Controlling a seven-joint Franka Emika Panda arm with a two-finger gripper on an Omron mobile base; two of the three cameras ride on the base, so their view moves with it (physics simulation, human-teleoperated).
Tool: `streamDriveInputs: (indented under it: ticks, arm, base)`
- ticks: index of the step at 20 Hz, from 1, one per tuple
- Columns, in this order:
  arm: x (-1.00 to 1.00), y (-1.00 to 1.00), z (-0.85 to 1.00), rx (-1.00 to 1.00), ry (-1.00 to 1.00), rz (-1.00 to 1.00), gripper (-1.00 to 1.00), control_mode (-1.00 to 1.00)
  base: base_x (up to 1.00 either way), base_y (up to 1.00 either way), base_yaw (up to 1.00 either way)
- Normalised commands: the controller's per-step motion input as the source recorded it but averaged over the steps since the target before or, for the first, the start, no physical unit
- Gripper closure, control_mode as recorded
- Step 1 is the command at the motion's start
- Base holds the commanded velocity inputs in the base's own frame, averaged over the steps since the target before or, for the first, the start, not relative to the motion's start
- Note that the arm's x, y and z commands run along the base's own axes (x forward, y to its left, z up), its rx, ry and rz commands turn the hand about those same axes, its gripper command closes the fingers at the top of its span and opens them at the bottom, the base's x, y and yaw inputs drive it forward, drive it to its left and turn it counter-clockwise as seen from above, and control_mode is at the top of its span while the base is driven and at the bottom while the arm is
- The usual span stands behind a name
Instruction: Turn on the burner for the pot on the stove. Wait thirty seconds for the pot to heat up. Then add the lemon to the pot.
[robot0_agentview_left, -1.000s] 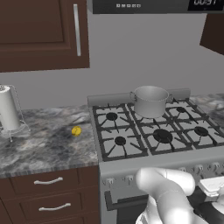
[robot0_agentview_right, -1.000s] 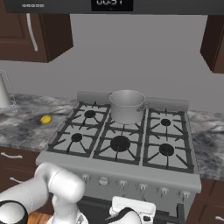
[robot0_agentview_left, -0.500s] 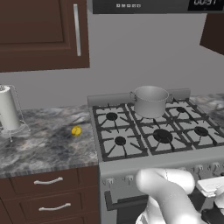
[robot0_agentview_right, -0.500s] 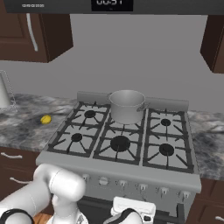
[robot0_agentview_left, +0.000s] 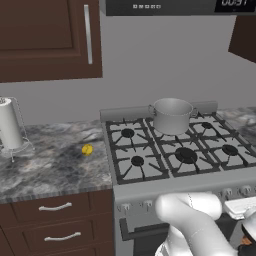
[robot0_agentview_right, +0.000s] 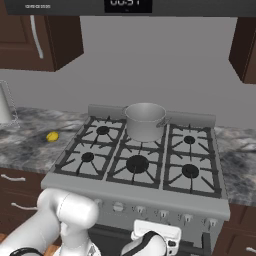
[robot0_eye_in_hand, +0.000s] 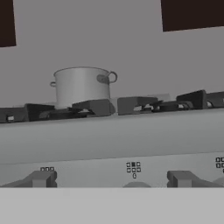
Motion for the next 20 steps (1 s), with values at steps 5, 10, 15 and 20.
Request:
streamDriveInputs:
  ticks: [5,10,15,20]
  arm:
    - [0.09,-0.05,-0.03,0.0,0.0,0.0,-1.0,-1.0]
    - [0.0,0.0,-0.06,0.0,0.0,0.0,-1.0,-1.0]
    - [0.0,0.0,-0.2,0.0,0.0,0.0,-1.0,-1.0]
    - [0.0,0.0,-0.18,0.0,0.0,0.0,-1.0,-1.0]
  base:
    - [0.0,0.0,0.0]
    - [0.0,0.0,0.0]
    - [0.0,0.0,0.0]
    - [0.0,0.0,0.0]
